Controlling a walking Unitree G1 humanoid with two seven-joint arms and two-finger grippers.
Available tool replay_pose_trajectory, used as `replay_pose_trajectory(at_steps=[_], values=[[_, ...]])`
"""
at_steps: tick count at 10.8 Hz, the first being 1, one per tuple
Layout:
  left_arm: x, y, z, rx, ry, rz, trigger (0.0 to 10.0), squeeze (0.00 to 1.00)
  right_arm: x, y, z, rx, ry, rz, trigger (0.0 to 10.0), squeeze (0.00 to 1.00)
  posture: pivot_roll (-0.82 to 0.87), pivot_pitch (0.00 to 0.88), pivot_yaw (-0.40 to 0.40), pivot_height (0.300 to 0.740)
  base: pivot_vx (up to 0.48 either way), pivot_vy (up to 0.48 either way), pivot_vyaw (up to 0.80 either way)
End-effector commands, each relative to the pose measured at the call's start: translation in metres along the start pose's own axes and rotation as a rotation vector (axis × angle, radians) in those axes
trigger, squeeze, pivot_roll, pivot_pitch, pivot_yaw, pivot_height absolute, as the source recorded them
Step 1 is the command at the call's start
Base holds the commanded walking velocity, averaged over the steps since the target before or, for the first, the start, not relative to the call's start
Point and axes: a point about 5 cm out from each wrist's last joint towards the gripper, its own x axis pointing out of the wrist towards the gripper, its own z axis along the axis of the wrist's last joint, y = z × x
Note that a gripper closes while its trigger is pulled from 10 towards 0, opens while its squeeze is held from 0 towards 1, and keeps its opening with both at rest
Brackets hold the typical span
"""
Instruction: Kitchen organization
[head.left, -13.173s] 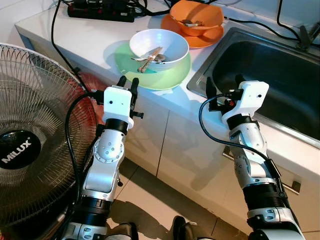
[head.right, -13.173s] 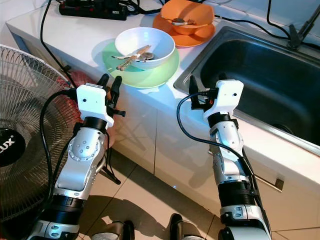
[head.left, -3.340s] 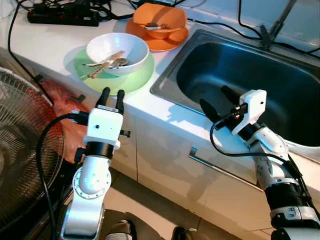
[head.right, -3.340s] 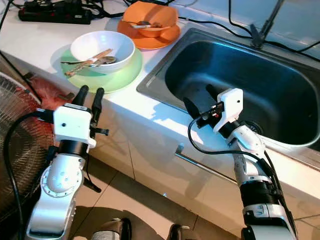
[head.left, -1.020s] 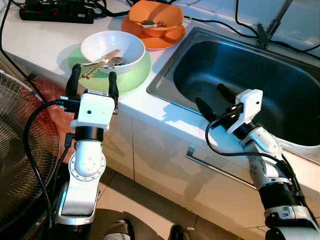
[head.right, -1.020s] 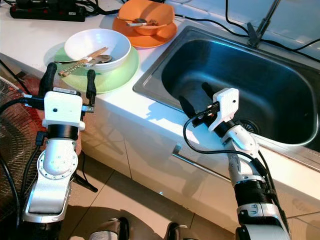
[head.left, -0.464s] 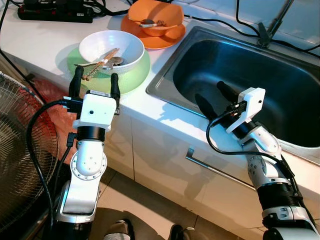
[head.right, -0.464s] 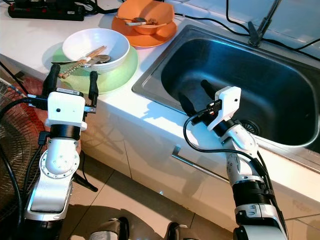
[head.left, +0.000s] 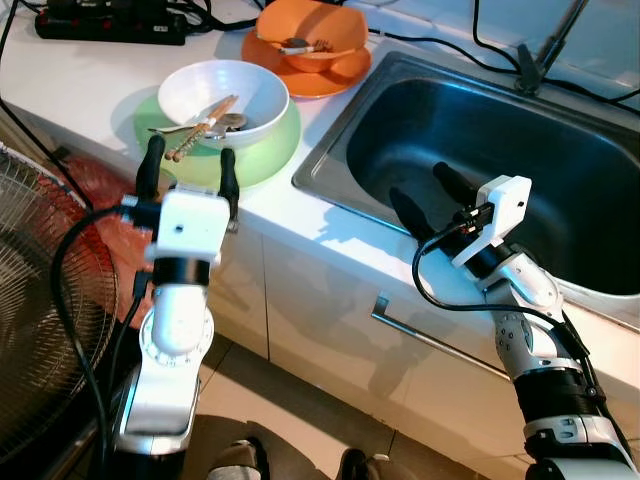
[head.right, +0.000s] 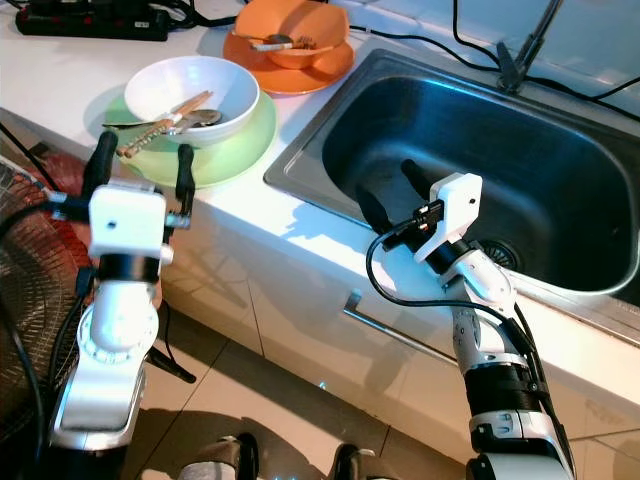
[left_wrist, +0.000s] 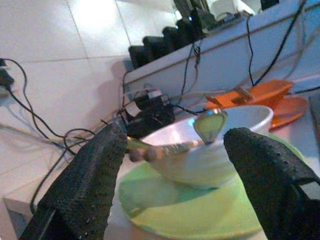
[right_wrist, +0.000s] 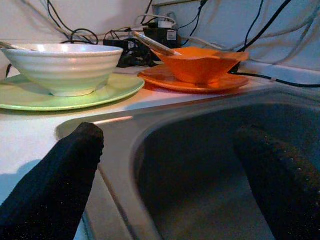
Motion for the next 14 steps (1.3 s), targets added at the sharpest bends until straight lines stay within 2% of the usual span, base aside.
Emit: replay_pose_trajectory(at_steps=[1,3,4,5,8,11,14], values=[[-0.002,0.002,0.004,0.011,-0.014,0.019,10.0,0.00,-0.006,0.001,-0.011,0.043,0.040,0.003,10.0,0.00,0.14,0.174,-0.069,0.740,0.000,0.000,0.00],[-0.004,0.003,0.002,0.020,-0.009,0.023,10.0,0.00,-0.006,0.001,-0.007,0.056,0.026,0.037,10.0,0.00,0.14,0.170,-0.071,0.740,0.000,0.000,0.00],[-0.005,0.004,0.002,0.025,-0.007,0.022,10.0,0.00,-0.008,-0.004,0.005,0.128,-0.032,0.048,10.0,0.00,0.13,0.169,-0.073,0.740,0.000,0.000,0.00],[-0.006,0.003,0.002,0.023,-0.005,0.023,10.0,0.00,-0.010,-0.002,0.010,0.176,-0.061,0.095,10.0,0.00,0.13,0.169,-0.073,0.740,0.000,0.000,0.00],[-0.007,0.003,0.001,0.022,-0.003,0.017,10.0,0.00,-0.017,0.003,0.013,0.203,-0.075,0.180,10.0,0.00,0.13,0.156,-0.069,0.740,0.000,0.000,0.00],[-0.008,0.000,-0.002,0.023,0.006,-0.005,10.0,0.00,-0.021,0.002,0.016,0.213,-0.082,0.187,10.0,0.00,0.13,0.150,-0.062,0.740,0.000,0.000,0.00],[-0.008,0.000,-0.003,0.023,0.010,-0.016,10.0,0.00,-0.022,0.016,0.015,0.240,-0.088,0.284,10.0,0.00,0.13,0.155,-0.061,0.740,0.000,0.000,0.00]])
